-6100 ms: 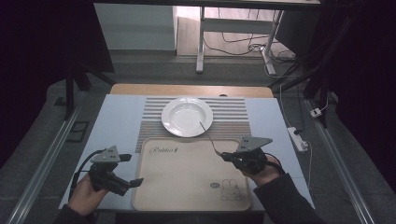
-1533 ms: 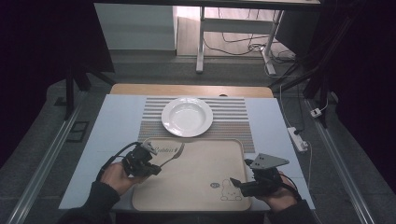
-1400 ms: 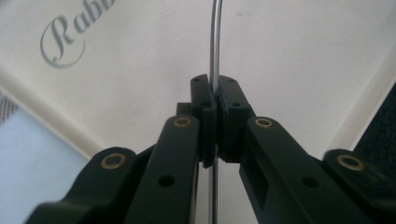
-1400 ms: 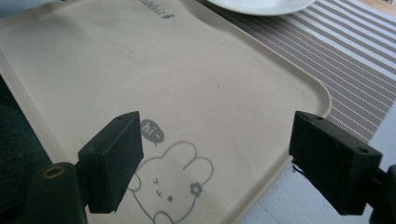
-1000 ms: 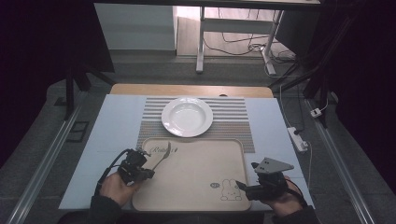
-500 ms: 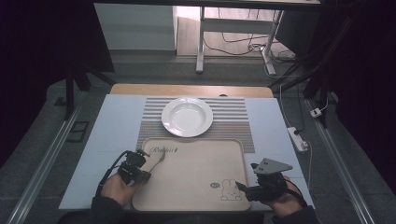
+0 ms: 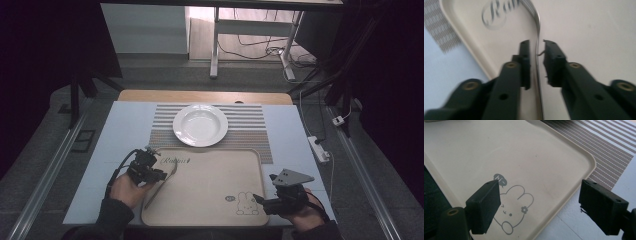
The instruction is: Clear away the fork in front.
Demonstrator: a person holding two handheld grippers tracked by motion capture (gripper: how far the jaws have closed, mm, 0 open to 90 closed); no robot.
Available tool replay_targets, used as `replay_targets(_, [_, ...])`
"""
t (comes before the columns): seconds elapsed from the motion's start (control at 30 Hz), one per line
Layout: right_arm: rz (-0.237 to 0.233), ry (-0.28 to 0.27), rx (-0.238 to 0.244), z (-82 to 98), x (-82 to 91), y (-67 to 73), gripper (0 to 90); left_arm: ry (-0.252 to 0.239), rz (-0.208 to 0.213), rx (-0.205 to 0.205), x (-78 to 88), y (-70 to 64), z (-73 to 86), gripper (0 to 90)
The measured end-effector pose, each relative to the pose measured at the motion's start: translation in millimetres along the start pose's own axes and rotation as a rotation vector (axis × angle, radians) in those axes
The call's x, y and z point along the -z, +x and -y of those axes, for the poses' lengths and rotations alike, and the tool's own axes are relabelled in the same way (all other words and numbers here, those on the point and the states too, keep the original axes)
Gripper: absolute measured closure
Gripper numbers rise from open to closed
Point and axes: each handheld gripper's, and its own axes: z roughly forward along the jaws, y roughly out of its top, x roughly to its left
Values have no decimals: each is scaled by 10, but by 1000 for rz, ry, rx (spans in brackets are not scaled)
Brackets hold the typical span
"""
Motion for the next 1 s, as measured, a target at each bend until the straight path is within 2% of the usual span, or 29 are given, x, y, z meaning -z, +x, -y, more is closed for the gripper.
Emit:
replay_targets(0.03, [0, 0, 0, 0, -1, -1, 181, 16, 0, -10, -30, 13, -40, 887])
replay_targets(0.17, [-2, 2, -2, 1, -12, -2, 181, 36, -19, -18, -153, 53, -163, 892])
replay_targets(0.3, [-3, 3, 1, -2, -14, 4, 180, 24, -23, -28, -214, 45, -245, 892])
replay_targets(0.63, [-5, 5, 4, -1, -18, 5, 180, 22, 26, -83, -294, -119, -311, 891])
replay_targets(0.8, [-4, 6, -1, 2, -19, -4, 180, -2, 92, -132, -338, -233, -359, 892])
replay_targets(1.0, [1, 13, -16, 9, -33, -19, 127, 34, 77, -159, -517, -326, -384, 891])
